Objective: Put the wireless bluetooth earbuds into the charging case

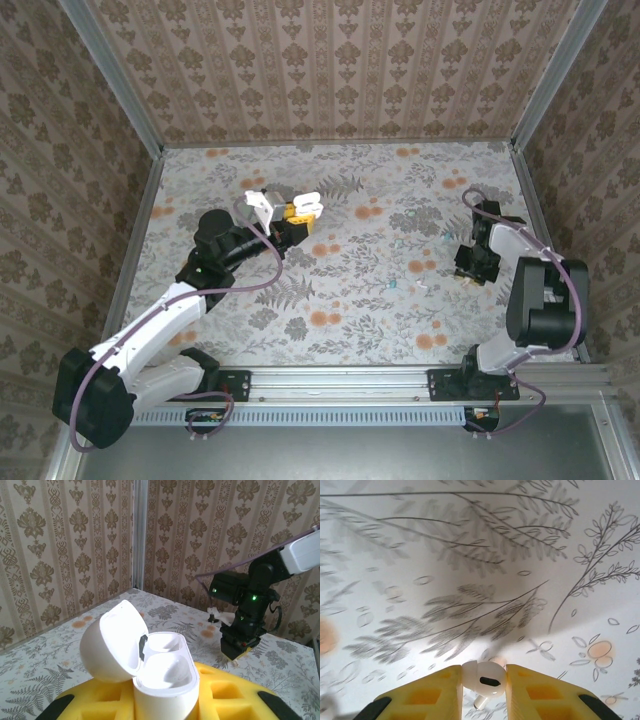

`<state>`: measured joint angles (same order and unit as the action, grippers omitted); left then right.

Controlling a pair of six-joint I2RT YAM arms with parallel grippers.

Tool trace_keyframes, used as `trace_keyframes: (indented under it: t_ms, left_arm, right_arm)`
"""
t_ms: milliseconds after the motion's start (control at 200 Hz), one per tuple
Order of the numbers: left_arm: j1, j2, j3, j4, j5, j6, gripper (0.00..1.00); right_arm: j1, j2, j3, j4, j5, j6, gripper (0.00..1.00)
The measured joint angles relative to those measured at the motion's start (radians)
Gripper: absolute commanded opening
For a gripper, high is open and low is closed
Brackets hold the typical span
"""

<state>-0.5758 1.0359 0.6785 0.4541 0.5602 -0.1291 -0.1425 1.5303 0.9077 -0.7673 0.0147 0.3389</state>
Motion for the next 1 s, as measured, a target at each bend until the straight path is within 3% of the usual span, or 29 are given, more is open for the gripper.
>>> trace_keyframes:
  t_ms: [310,615,800,1000]
  left_arm:
    - [-0.019,0.154,0.023,0.009,0.034,0.009,0.25]
    - [-0.078,0.267,0.068,0.074,0.043,-0.009,0.25]
    - [-0.098,0.309,0.100,0.122,0.042,-0.020,0.25]
    - [-0.105,0.310,0.101,0.167,0.045,-0.032,0.25]
  right_arm:
    - [0.286,-0.282,0.134,0.028,-0.030,0.031,0.28]
    - [0.629,-0.357,0.313,0.145,0.051,0.029,0.28]
    - [0.753,-0.357,0.370,0.224,0.087,0.004,0.28]
    - [0.811,-0.335,0.372,0.318,0.087,-0.004,0.28]
